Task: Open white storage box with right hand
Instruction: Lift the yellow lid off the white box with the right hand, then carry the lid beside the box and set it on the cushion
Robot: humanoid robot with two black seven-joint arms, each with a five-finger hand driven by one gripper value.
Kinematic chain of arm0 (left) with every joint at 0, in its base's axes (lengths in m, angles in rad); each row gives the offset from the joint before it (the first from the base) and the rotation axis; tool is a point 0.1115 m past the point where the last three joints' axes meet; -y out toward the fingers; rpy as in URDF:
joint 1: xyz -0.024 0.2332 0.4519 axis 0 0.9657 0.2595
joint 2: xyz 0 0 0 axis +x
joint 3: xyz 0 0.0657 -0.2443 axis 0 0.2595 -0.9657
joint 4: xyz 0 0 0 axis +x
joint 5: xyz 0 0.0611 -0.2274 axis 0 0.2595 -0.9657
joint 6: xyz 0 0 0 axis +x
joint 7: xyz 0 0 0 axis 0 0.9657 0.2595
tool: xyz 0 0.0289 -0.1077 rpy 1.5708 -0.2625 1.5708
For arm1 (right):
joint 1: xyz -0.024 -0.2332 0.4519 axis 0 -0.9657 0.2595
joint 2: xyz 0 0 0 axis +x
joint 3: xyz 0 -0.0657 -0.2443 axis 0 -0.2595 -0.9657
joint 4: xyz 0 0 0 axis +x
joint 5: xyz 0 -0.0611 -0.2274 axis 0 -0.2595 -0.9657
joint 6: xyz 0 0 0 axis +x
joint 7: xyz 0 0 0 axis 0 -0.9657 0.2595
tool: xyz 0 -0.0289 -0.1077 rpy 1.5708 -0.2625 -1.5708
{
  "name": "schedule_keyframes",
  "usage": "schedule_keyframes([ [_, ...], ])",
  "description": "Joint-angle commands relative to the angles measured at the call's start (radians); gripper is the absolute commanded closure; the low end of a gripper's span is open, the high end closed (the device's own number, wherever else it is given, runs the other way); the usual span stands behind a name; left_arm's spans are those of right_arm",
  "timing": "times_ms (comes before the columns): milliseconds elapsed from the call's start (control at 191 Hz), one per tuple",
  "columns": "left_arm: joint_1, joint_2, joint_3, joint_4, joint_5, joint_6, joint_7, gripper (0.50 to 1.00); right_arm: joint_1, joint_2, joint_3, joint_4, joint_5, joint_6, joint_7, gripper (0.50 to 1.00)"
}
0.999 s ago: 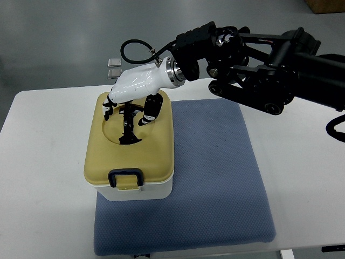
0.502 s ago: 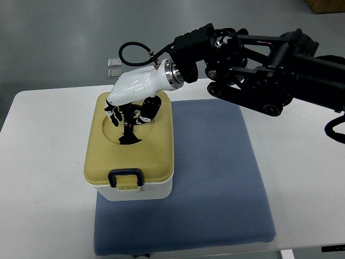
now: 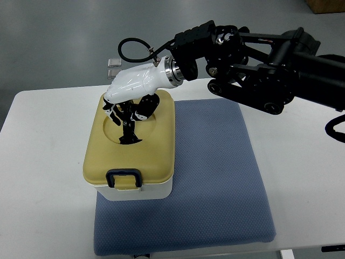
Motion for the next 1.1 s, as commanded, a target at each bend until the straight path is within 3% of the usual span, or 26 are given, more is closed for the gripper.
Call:
schedule_keyframes([
  [0, -0.001, 0.000, -0.001, 0.000, 0.000, 0.000, 0.000, 0.500, 0.009, -0.003, 0.015, 0.004, 0.000, 0.003, 0.009, 1.000],
  [612, -0.001, 0.000, 0.001, 0.000, 0.000, 0.000, 0.000, 0.500, 0.072, -0.170, 0.147, 0.042, 0.005, 0.017, 0.086, 1.000],
  [863, -0.001, 0.000, -0.001, 0.000, 0.000, 0.000, 0.000, 0.500, 0.041, -0.260, 0.207, 0.033, 0.011, 0.011, 0.103, 1.000],
  [1093, -0.001, 0.000, 0.001, 0.000, 0.000, 0.000, 0.000, 0.500, -0.016, -0.365, 0.206, 0.020, 0.011, -0.015, 0.163, 1.000],
])
